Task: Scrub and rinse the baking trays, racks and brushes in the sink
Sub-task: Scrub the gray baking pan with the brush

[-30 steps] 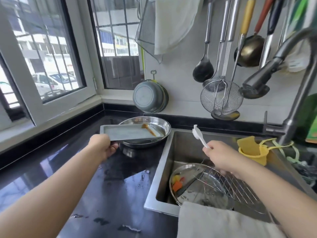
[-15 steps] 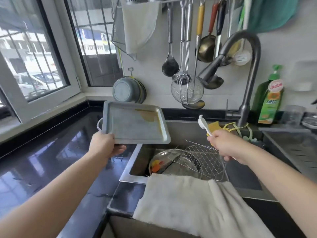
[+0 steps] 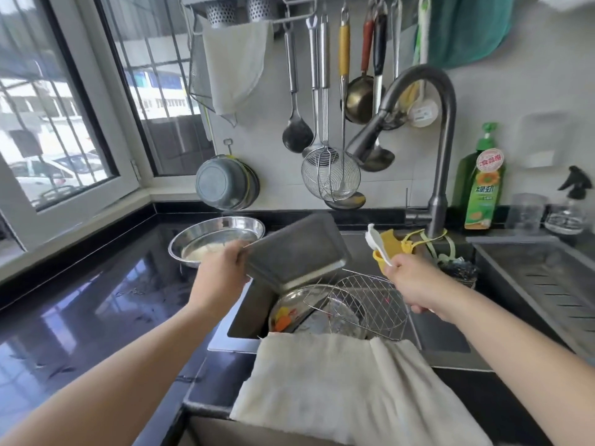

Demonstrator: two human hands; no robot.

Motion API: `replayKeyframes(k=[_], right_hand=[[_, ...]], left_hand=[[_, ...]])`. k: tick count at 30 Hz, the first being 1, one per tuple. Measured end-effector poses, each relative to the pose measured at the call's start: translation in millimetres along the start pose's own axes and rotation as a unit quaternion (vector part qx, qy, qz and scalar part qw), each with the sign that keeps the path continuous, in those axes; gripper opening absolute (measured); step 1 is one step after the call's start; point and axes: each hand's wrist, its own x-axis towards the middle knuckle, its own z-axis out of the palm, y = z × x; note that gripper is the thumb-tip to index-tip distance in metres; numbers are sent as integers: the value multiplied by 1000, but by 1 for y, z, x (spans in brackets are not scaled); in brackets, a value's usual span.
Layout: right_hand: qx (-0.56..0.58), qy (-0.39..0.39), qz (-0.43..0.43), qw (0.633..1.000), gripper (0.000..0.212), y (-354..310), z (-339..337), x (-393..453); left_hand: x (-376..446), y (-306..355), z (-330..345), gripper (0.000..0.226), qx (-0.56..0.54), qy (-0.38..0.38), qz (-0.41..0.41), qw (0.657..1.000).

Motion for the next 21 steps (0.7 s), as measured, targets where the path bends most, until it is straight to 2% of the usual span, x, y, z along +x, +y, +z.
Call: replayKeyframes(k=[3, 5, 7, 11, 13, 15, 18, 20, 21], right_hand=[[22, 18, 0, 1000, 26, 3, -11, 2], [27, 25, 1, 999, 27, 11, -17, 9], [29, 18, 3, 999, 27, 17, -15, 15], [21, -29, -23, 999, 33, 23, 2, 23], [28, -40, -39, 998, 35, 22, 13, 29], [52, -38, -38, 997, 34, 22, 23, 40], [115, -1, 5, 993, 27, 21, 36, 63], [158, 23, 39, 986, 26, 25, 45, 82], [182, 30, 52, 982, 26, 28, 49, 89]], left_hand=[[6, -9, 12, 30, -56, -29, 37, 997], [7, -9, 22, 38, -121, -47, 12, 991], [7, -7, 31, 39, -135, -38, 3, 990], [11, -9, 49, 49, -202, -37, -14, 979], [15, -9, 52, 42, -259, -28, -41, 965], [20, -7, 53, 35, -361, -12, -87, 928], [30, -7, 58, 41, -552, -7, -164, 817], [35, -6, 66, 46, -601, -14, -193, 776], [37, -5, 73, 49, -610, -22, -198, 767]])
